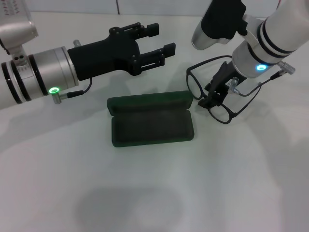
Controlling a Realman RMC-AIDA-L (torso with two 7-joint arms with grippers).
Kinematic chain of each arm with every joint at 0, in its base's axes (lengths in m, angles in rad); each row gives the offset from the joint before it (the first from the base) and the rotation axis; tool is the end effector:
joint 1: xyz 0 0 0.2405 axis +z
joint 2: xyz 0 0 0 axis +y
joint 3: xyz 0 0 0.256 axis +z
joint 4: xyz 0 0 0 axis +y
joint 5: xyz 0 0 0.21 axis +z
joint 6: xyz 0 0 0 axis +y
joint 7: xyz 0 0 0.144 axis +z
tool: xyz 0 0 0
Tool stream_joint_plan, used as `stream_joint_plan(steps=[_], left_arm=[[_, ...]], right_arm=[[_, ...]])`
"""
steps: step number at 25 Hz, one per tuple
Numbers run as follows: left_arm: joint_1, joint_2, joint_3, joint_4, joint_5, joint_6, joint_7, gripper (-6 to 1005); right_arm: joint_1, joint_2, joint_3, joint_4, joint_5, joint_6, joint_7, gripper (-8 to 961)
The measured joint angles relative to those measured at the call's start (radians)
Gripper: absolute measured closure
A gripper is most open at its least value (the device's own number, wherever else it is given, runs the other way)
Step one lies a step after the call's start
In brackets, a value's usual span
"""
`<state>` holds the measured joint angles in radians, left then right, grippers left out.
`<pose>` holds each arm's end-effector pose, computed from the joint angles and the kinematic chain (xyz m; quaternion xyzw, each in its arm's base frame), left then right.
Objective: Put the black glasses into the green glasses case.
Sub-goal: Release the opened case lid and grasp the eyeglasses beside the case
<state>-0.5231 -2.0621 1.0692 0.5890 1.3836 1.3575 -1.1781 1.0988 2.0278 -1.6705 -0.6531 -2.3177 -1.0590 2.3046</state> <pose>-0.2169 0.3591 -0.0088 -0.9013 -0.1398 -0.3549 0.2053 0.1132 0.4264 -0.0851 -0.9641 0.1170 -0.1846 0.1510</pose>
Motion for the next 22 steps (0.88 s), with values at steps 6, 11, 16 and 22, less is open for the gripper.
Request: stream_joint_plan(steps=[6, 11, 16, 22], left_arm=[[-0.001, -0.002, -0.002, 0.002, 0.000, 0.000, 0.000, 319], [-0.002, -0.006, -0.004, 0.005, 0.001, -0.001, 0.000, 319], [-0.002, -0.011, -0.004, 0.007, 0.002, -0.002, 0.000, 319], [-0.002, -0.013, -0.006, 0.007, 0.002, -0.003, 0.000, 319]], right_arm=[[-0.010, 0.000, -0.048, -0.002, 0.006, 0.035, -0.001, 512], [-0.012, 0.000, -0.058, -0.003, 0.015, 0.048, -0.001, 511], [-0.033, 0.000, -0.080, -0.017, 0.019, 0.074, -0.003, 532], [-0.037, 0.000, -0.099, -0.021, 0.031, 0.080, -0.003, 585]])
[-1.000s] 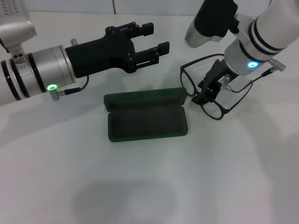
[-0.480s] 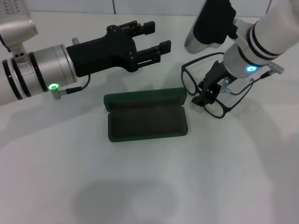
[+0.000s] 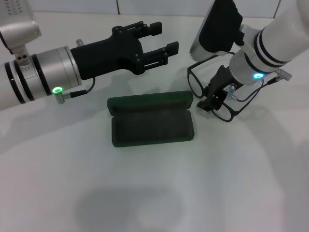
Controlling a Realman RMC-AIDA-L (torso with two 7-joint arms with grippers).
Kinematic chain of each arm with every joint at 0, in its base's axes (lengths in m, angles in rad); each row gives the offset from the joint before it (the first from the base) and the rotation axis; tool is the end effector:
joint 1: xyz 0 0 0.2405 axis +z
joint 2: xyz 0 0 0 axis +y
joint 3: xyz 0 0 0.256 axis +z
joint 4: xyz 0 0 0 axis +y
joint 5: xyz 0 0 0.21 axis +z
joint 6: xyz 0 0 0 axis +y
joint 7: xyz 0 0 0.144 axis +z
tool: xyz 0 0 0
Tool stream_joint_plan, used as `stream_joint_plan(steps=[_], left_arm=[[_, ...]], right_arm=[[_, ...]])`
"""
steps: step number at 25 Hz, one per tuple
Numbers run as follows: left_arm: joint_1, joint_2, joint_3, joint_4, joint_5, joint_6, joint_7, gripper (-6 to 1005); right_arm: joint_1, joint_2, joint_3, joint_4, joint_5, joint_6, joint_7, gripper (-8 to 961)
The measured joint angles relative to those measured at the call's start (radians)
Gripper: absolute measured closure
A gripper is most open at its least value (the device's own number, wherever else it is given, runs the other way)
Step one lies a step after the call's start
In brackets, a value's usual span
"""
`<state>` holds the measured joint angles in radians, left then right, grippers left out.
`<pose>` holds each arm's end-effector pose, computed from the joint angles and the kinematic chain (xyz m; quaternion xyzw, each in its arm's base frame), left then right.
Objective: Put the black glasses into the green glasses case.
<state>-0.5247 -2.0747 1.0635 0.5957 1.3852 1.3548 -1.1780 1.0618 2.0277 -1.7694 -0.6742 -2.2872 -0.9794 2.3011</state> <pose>-0.2132 0.3592 -0.0115 -0.8995 -0.1392 -0.3596 0.2054 0.1214 0.4222 -0.0947 -0.9650 0.0921 -0.1840 0.1627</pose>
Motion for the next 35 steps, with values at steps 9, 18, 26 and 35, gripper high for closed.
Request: stream_joint_plan(steps=[9, 18, 26, 35], left_arm=[[-0.001, -0.004, 0.004, -0.002, 0.000, -0.014, 0.000, 319], [0.000, -0.004, 0.001, -0.004, 0.000, -0.014, -0.001, 319], [0.002, -0.004, -0.001, 0.001, -0.005, -0.014, -0.008, 320], [0.009, 0.000, -0.002, 0.005, -0.027, 0.034, -0.070, 319]], right_arm=[[-0.027, 0.000, -0.011, -0.032, -0.003, -0.001, -0.003, 631], [-0.053, -0.006, 0.009, -0.067, -0.014, -0.024, -0.003, 727], [-0.064, -0.010, 0.089, -0.098, -0.081, -0.096, -0.004, 810], [-0.243, -0.014, 0.273, -0.393, -0.143, -0.172, -0.066, 834]])
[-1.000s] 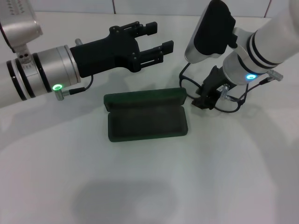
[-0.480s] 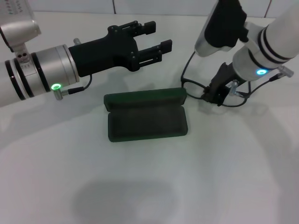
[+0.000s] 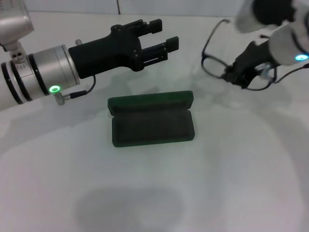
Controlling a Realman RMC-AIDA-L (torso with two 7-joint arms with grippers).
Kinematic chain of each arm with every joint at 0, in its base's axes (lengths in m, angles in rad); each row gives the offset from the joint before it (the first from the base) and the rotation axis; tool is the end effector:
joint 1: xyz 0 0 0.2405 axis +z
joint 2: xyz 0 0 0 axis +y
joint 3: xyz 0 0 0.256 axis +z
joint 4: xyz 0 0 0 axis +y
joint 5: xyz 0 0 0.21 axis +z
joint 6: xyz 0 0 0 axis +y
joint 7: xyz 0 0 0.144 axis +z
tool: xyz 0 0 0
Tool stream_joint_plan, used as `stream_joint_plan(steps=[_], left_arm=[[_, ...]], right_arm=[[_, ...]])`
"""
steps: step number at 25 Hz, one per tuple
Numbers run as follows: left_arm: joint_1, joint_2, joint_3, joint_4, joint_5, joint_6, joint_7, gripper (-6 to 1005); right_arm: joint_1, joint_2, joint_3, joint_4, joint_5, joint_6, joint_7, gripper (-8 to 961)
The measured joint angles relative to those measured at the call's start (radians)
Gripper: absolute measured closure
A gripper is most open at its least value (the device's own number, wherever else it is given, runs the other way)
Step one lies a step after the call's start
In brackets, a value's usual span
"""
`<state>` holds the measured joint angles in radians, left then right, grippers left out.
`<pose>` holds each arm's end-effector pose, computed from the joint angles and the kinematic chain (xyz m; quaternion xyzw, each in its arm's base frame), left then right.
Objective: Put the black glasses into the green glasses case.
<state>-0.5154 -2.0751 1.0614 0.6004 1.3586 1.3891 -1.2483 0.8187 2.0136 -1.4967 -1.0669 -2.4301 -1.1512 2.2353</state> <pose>-0.2108 0.3555 -0.0075 -0.8882 -0.1674 -0.3849 0.1870 0.1300 0.4215 -0.0270 -0.9641 0.1013 -0.1190 0.2145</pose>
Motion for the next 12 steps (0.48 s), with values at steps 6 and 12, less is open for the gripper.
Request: stream_joint_plan(steps=[6, 12], left_arm=[[0.012, -0.001, 0.000, 0.000, -0.044, 0.119, -0.004, 320], [0.022, 0.017, 0.000, 0.001, -0.093, 0.288, -0.074, 322]], right_arm=[[-0.216, 0.010, 0.163, -0.129, 0.303, -0.001, -0.349, 835], [-0.403, 0.005, 0.204, 0.091, 0.945, -0.057, -1.110, 834]])
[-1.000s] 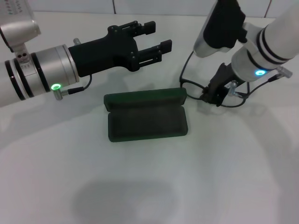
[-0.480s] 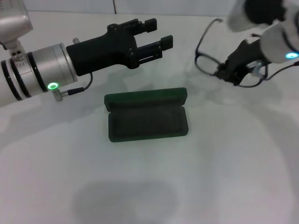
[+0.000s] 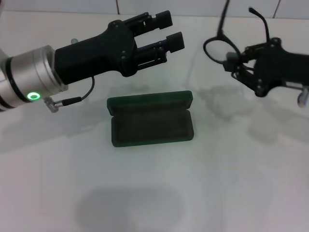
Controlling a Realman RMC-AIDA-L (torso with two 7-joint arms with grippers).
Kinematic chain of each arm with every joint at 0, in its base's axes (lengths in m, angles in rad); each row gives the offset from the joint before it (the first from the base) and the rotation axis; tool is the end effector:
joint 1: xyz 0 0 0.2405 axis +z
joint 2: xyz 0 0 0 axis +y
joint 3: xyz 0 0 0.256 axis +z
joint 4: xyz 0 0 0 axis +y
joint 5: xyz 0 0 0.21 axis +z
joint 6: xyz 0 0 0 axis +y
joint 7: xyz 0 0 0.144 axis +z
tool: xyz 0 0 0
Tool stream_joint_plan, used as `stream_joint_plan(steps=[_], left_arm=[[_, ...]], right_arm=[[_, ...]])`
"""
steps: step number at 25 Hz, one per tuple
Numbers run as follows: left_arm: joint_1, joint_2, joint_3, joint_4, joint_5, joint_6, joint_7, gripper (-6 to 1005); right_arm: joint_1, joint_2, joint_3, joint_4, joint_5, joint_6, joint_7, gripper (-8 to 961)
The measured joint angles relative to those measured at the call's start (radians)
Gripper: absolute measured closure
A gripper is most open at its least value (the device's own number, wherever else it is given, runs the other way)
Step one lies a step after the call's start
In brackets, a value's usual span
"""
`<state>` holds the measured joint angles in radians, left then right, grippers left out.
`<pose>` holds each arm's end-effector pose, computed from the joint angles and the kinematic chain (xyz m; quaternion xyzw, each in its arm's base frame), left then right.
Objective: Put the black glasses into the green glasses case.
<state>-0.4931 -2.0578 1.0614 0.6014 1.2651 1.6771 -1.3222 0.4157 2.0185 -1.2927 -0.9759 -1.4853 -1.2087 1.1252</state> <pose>-0.1937 0.3241 0.0144 -0.8633 -0.1420 -0.4770 0.0838 0.1957 0.3606 0.0093 -0.9428 -0.0411 0.2246 0.2427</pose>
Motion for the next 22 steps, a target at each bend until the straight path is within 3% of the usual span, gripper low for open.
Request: stream_joint_plan(steps=[3, 10, 22], left_arm=[[-0.019, 0.010, 0.002, 0.001, 0.002, 0.033, -0.067, 322], [-0.107, 0.017, 0.011, -0.008, 0.082, 0.041, -0.206, 323], [-0.209, 0.031, 0.011, -0.007, 0.257, 0.065, -0.338, 328]], right_arm=[[-0.011, -0.002, 0.005, 0.146, 0.158, -0.105, -0.276, 834], [0.004, 0.003, -0.001, 0.288, 0.192, -0.245, -0.564, 834], [0.023, 0.008, -0.005, 0.316, 0.195, -0.313, -0.692, 834]])
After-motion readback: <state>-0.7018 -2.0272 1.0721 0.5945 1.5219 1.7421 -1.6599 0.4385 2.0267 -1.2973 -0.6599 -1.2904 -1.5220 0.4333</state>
